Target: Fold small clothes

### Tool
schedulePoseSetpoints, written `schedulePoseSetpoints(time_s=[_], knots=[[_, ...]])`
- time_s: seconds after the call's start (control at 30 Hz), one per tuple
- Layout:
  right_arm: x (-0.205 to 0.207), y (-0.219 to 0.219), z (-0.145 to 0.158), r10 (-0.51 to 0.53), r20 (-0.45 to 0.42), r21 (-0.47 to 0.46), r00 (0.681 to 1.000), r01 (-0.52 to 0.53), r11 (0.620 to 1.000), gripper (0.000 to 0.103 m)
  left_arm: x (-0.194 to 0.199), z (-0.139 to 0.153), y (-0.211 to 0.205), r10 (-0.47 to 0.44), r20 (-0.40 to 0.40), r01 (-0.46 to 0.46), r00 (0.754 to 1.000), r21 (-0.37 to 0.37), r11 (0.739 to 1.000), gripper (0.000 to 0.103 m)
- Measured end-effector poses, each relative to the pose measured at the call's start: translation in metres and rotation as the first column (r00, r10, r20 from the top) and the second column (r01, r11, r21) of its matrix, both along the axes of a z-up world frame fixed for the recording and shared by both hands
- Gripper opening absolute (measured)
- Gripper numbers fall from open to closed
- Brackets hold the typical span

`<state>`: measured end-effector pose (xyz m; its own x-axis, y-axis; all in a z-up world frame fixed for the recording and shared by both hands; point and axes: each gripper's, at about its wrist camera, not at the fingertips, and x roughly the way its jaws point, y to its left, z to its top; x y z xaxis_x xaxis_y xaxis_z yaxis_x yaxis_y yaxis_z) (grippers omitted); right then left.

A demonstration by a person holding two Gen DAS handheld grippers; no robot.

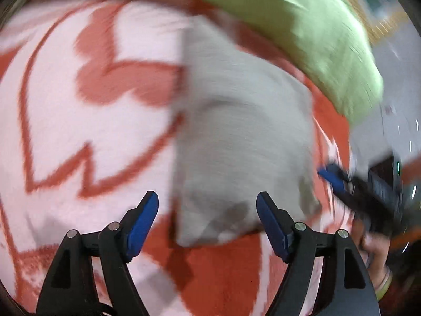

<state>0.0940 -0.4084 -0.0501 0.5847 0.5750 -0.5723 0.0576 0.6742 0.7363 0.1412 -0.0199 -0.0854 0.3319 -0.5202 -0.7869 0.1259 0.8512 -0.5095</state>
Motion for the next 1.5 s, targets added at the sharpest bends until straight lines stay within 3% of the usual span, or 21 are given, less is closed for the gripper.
schedulePoseSetpoints(time_s=[0.07, 0.17, 0.23, 0.3, 0.37, 0.47, 0.57, 0.77, 0.87, 1.03, 1.07, 1.13, 1.2, 1.23, 1.43, 1.47, 1.5], knots=[[-0.002, 0.012, -0.006, 0.009, -0.018, -0.015, 1.0, -0.009, 1.0, 0.03, 0.011, -0.011, 0.005, 0.031, -0.039, -0.032, 0.999, -0.031, 0.999, 0.077], [-0.001, 0.025, -0.016, -0.001, -0.062, -0.125, 0.998, -0.006, 0.992, 0.03, 0.02, -0.023, 0.004, 0.014, -0.058, -0.017, 0.998, -0.046, 0.999, 0.077], [-0.001, 0.029, -0.02, 0.007, -0.06, -0.145, 0.998, -0.016, 0.989, 0.029, 0.022, -0.033, -0.009, 0.0, -0.072, -0.003, 0.997, -0.039, 0.999, 0.077], [0.0, 0.027, -0.017, 0.014, -0.072, -0.132, 0.997, -0.023, 0.991, 0.0, 0.023, -0.037, -0.021, -0.011, -0.081, 0.007, 0.997, -0.043, 0.999, 0.077], [-0.003, 0.018, 0.002, 0.002, -0.036, -0.108, 0.999, -0.006, 0.994, 0.0, 0.028, -0.035, -0.034, -0.016, -0.086, 0.012, 0.996, -0.045, 0.999, 0.077], [-0.013, -0.002, 0.052, -0.006, 0.092, -0.116, 0.996, 0.017, 0.993, 0.0, 0.026, -0.03, -0.05, -0.048, -0.085, 0.045, 0.995, -0.038, 0.998, 0.077], [-0.015, -0.016, 0.068, 0.003, 0.109, -0.133, 0.994, 0.012, 0.991, 0.0, 0.024, -0.027, -0.057, -0.066, -0.083, 0.063, 0.994, -0.03, 0.998, 0.077], [-0.013, 0.005, 0.038, 0.032, 0.021, -0.235, 0.999, -0.026, 0.972, 0.002, 0.024, -0.029, -0.059, -0.067, -0.094, 0.064, 0.993, -0.037, 0.997, 0.077], [-0.012, 0.02, 0.011, 0.043, -0.046, -0.236, 0.998, -0.053, 0.97, 0.002, 0.02, -0.028, -0.051, -0.071, -0.09, 0.068, 0.993, -0.035, 0.997, 0.077], [-0.011, 0.029, -0.007, 0.029, -0.113, -0.273, 0.993, -0.059, 0.96, 0.003, 0.016, -0.023, -0.045, -0.074, -0.071, 0.072, 0.995, -0.025, 0.997, 0.077], [-0.012, 0.029, -0.005, 0.024, -0.107, -0.271, 0.994, -0.052, 0.961, 0.003, 0.016, -0.022, -0.043, -0.075, -0.066, 0.074, 0.995, -0.025, 0.997, 0.077], [-0.013, 0.027, -0.002, 0.01, -0.1, -0.28, 0.995, -0.038, 0.959, 0.015, 0.016, -0.019, -0.041, -0.076, -0.053, 0.075, 0.996, -0.023, 0.997, 0.077], [-0.015, 0.024, 0.002, -0.015, -0.094, -0.298, 0.995, -0.014, 0.955, 0.057, 0.016, -0.018, -0.039, -0.08, -0.043, 0.079, 0.996, -0.032, 0.996, 0.077], [-0.016, 0.023, 0.003, -0.021, -0.08, -0.297, 0.997, -0.004, 0.955, 0.062, 0.017, -0.018, -0.039, -0.084, -0.044, 0.082, 0.996, -0.035, 0.996, 0.077], [-0.008, 0.032, -0.001, 0.005, -0.093, -0.314, 0.996, -0.034, 0.949, 0.063, 0.02, -0.026, -0.042, -0.096, -0.061, 0.094, 0.994, -0.03, 0.995, 0.077], [-0.006, 0.034, -0.003, 0.004, -0.1, -0.327, 0.995, -0.037, 0.944, 0.06, 0.02, -0.026, -0.041, -0.094, -0.063, 0.092, 0.994, -0.034, 0.995, 0.077], [-0.004, 0.035, -0.005, 0.002, -0.107, -0.331, 0.994, -0.037, 0.943, 0.052, 0.02, -0.028, -0.041, -0.09, -0.068, 0.088, 0.994, -0.034, 0.996, 0.077]])
